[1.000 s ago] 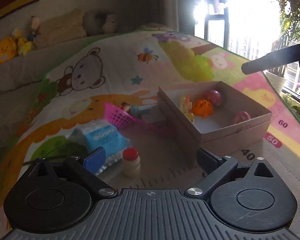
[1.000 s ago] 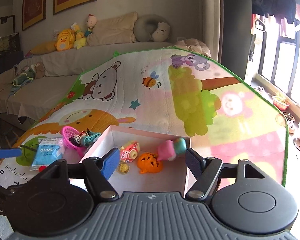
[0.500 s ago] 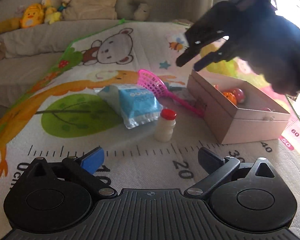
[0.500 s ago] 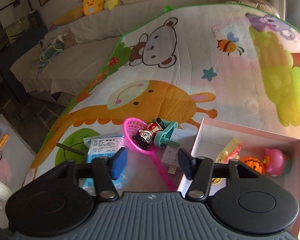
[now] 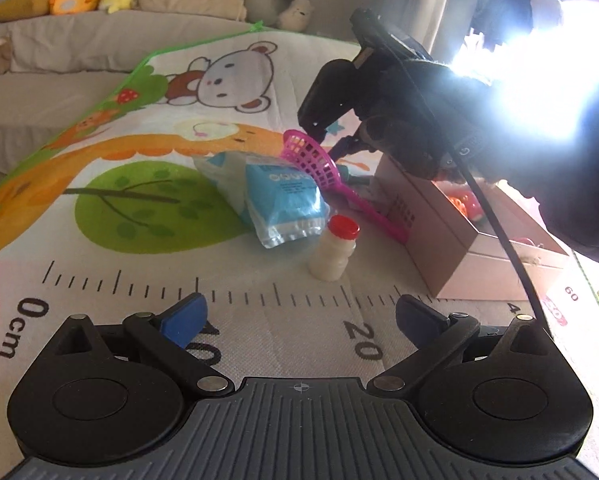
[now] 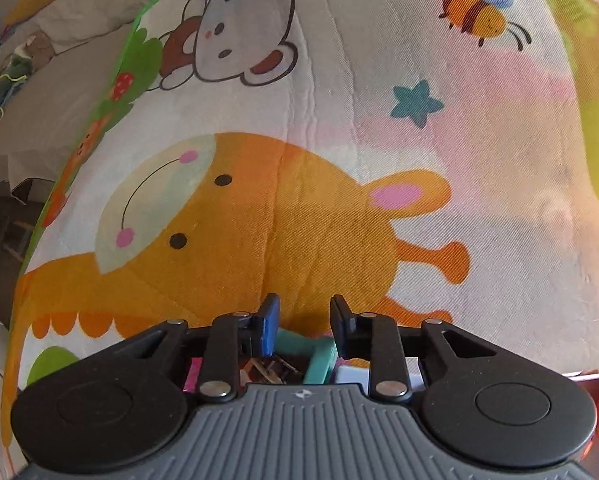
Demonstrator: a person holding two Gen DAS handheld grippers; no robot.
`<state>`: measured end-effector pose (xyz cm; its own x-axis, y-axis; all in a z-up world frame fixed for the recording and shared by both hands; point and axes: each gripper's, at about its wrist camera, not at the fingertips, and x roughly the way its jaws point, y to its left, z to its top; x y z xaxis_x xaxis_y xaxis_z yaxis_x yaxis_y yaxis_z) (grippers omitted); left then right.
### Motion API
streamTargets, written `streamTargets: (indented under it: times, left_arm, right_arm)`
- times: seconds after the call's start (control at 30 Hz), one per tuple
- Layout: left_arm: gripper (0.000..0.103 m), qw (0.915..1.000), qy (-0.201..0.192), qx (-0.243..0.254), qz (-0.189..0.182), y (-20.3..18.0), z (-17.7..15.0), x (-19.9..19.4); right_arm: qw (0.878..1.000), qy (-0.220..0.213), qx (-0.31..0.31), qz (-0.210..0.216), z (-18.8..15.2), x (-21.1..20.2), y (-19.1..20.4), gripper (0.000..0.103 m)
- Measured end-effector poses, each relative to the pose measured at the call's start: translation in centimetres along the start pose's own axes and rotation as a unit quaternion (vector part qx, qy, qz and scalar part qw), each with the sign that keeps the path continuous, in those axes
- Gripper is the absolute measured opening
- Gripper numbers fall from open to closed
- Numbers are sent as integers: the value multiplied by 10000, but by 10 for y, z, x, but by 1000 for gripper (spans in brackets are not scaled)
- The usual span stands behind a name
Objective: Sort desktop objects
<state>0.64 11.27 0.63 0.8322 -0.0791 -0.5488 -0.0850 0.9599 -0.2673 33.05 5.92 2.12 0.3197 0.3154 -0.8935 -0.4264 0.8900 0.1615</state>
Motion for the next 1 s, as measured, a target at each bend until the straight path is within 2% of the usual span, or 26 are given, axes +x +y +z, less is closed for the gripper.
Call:
streamTargets:
  times: [0.27,0.37,0.47,0.53,0.6,0.7,0.77,0.9,1.0]
  left_arm:
    - [103,9999,-10,148,-8,-6,-1,-2]
    - [103,9989,128,447,53,-14,-2,-2]
    - [103,9967,179,768,193,-22,-6,-5]
    - [103,9947,188,967,304,-25,-9,-8]
    - [103,9927,224,1090,469,-25,-10,-9]
    - [103,9901,246,1135,785,-20,-9,-11]
    - [103,9888,216,1107,983,-13,-5,-14]
    - [103,9938,103,624,915,5,9,-31]
    - [103,9944,-36,340,996,12,20,-45]
  right_arm:
    - [9937,596,-453,835,-73,-36,28,27]
    - [9888,769,-642,1103,-104,-54,35,27]
    - [9843,933,-516,1406,-132,-71,27,27]
    - [9838,915,-540,1447,-148,-82,20,27]
    - [9865,665,-777,1279,-168,-98,14,27]
    - [9865,-67,-1327,962,-195,-132,8,27]
    - [9823,-484,-1576,885,-214,-154,-1,28]
    - [9737,-875,-1928,837,-249,-176,-13,28]
    - [9608,-1138,-2443,654,-279,-179,-8,28]
